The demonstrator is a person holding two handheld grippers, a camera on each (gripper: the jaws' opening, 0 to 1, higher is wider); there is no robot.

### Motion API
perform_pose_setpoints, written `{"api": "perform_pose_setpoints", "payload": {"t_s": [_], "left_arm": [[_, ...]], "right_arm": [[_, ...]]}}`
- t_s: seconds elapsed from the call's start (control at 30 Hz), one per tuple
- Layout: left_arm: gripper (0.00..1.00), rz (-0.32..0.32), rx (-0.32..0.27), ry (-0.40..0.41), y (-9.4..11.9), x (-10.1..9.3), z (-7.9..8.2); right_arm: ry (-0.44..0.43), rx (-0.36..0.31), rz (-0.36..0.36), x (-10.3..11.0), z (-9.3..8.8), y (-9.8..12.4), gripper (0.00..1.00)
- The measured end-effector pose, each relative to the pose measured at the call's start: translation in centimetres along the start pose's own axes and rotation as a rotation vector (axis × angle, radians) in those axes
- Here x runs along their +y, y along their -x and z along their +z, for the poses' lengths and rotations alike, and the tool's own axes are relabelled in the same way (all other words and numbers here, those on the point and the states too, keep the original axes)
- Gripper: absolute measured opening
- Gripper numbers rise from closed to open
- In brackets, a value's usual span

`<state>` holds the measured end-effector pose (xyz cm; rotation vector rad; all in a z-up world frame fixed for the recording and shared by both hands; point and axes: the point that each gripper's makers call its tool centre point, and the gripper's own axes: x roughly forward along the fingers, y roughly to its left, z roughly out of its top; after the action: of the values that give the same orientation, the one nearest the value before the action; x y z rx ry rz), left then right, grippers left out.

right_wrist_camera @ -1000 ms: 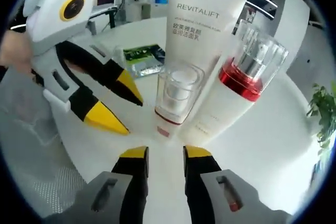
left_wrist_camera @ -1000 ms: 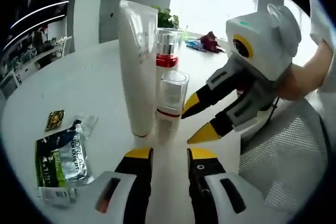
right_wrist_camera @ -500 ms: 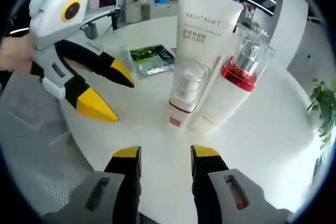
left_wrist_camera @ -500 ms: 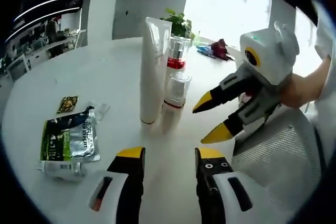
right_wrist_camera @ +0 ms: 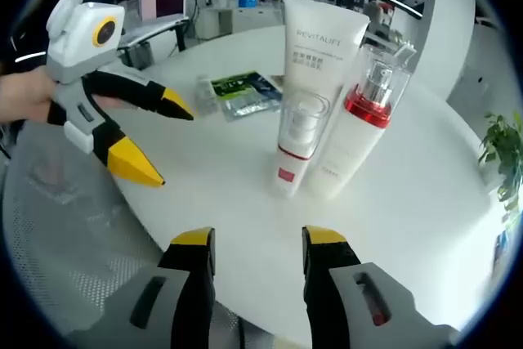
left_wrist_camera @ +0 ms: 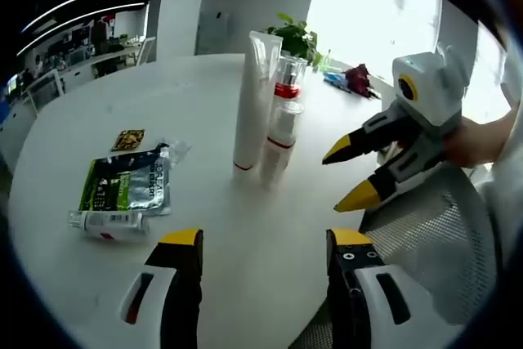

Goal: Arrange the skincare products in the storage area until every visible bottle or jar stands upright without overlapping.

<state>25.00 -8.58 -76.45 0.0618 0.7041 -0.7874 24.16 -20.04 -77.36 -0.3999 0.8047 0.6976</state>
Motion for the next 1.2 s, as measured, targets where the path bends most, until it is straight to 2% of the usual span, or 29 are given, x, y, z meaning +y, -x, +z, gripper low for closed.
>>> {"api": "perform_pose_setpoints", "payload": {"t_s": [0.4,0.63,0.8,0.97,1.2], "left_arm": [[0.69,0.097,-0.002,0.082,3.8,2.1,-2.0],[0.78,0.115,-0.040,0.165,6.1,2.4,-2.0],[0.80,0.149,-0.055,0.192,8.0,2.7,-1.9],[0.81,0.184,-0.062,0.221,9.5,3.7,-2.7],[0.83,0.205,-0.067,0.235,10.8,4.1,-3.3]], "right_arm": [[-0.060,-0.028,-0.001,-0.2,-0.1,1.2,0.49],[-0.085,-0.042,-0.004,-0.4,-0.1,1.7,0.52],[-0.091,-0.039,0.000,-0.3,-0.4,1.9,0.54],[-0.107,-0.047,0.013,0.1,-0.3,2.1,0.58],[-0.101,-0.054,0.014,0.0,-0.4,2.0,0.61]]}}
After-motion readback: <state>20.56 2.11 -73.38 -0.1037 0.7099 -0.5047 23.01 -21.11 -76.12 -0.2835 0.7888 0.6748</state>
